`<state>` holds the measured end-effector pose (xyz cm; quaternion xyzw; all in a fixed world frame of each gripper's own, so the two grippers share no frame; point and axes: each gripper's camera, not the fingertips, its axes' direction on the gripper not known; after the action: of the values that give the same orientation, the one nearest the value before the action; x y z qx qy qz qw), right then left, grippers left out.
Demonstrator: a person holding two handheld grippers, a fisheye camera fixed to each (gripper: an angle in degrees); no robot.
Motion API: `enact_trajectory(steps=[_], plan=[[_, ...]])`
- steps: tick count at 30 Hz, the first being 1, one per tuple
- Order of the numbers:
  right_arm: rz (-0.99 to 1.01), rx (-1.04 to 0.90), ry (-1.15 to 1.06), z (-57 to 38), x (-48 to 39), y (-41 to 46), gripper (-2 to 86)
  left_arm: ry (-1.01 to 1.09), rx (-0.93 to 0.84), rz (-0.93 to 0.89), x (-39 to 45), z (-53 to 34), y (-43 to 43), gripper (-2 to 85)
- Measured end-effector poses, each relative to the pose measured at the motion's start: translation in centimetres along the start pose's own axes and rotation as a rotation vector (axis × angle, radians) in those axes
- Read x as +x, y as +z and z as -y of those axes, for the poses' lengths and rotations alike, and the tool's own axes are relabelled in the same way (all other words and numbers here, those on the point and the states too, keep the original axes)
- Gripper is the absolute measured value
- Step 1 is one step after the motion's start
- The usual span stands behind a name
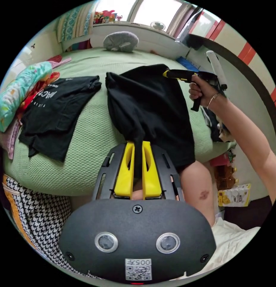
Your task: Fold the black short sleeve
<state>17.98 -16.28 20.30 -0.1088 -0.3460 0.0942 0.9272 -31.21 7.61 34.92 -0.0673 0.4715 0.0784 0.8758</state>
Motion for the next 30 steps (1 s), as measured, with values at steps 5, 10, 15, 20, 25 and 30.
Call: enact_trajectory(steps=[5,10,15,20,25,30], plan=[[-0.037,0.116,0.052,0.5,1.9,-10.1,-0.6,0.119,0.103,-0.013,6.5,1.4,-4.6,5.1],[-0.162,0.206,0.063,0.1,5.3,-21.4,-0.6,0.228,0.206,-0.099,13.5,2.9,-8.8,5.0],[-0.262,0.238,0.166,-0.9,11.4,-31.7,-0.6,0.320,0.253,-0.210,22.0,5.3,-10.4,5.1],[-0.456,0.174,0.234,-1.1,18.6,-35.7,-0.3,0.345,0.257,-0.286,30.3,8.1,-7.2,5.1],[-0.630,0.055,0.447,-2.8,27.1,-30.0,5.1,0.267,0.084,-0.234,34.7,11.1,1.8,5.6],[-0.362,-0.064,0.617,-8.0,30.3,-23.8,5.4,0.228,0.027,-0.362,33.5,11.0,5.8,6.1]])
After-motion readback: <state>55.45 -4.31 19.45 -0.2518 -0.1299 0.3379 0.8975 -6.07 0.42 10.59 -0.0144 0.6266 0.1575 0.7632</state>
